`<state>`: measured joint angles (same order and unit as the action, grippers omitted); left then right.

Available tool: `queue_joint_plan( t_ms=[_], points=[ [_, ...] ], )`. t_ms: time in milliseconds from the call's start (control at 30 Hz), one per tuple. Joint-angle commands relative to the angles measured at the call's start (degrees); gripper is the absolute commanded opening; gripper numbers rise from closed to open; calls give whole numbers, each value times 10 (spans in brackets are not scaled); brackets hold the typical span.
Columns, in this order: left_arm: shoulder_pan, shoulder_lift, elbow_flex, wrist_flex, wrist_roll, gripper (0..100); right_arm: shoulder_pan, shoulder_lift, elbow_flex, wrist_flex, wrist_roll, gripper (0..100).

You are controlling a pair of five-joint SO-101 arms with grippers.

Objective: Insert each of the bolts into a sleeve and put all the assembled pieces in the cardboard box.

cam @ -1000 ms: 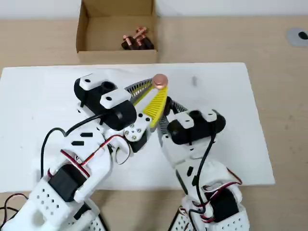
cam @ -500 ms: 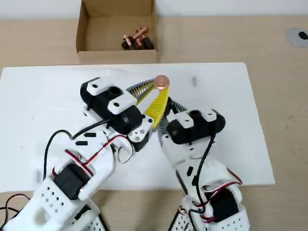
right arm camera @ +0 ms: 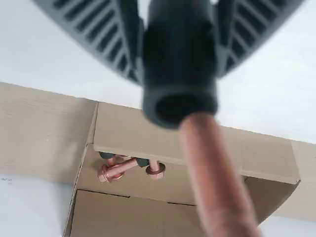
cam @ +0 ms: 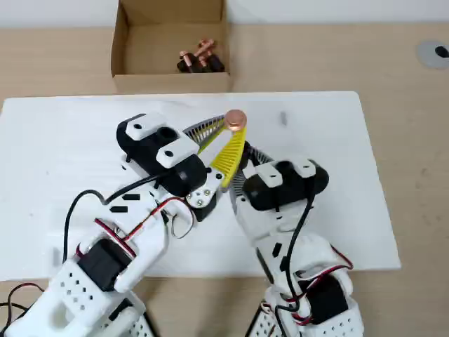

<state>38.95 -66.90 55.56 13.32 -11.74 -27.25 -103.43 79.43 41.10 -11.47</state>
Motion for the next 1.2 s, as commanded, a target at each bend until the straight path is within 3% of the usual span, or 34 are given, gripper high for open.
queue_joint_plan(
  t_ms=[0, 1167],
  points=[
    [7, -1, -9, -13, 1, 5, -10, -66, -15, -4, -3, 9],
    [17, 0, 27, -34, -11, 19, -10, -66, -16, -1, -2, 9]
  ],
)
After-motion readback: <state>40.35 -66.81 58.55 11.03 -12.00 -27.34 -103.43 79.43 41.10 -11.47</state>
